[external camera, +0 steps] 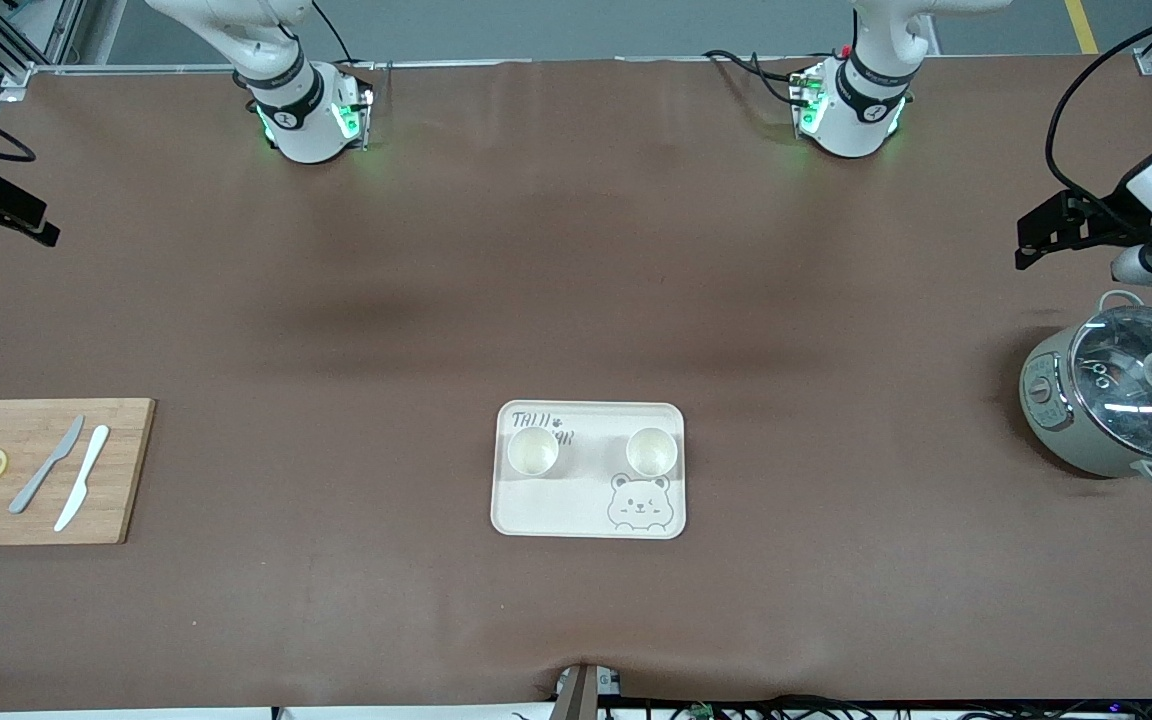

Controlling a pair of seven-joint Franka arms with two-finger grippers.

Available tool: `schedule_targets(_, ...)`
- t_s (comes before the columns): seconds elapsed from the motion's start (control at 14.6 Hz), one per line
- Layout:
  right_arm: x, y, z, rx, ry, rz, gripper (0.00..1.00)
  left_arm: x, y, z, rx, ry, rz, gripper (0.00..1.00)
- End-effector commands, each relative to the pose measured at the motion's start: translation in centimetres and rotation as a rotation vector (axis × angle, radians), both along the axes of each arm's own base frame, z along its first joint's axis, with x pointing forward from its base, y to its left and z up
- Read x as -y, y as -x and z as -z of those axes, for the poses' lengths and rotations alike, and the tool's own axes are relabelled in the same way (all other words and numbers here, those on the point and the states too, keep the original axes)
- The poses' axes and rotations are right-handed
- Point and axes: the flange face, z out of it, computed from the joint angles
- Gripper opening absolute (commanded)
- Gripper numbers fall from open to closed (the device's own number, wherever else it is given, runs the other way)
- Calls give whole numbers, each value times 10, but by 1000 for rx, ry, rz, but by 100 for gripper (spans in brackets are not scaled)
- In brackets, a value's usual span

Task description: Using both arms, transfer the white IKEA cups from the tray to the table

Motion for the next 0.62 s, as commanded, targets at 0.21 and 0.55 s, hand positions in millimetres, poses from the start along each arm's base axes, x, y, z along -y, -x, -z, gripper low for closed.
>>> schedule_targets(0.21,3,3,-6,3,2,4,100,10,-8,14,-21,-20,24,100)
schedule_targets(0.55,2,3,-7,5,2,2,100,58,-40,44,-17,-13,-64,100)
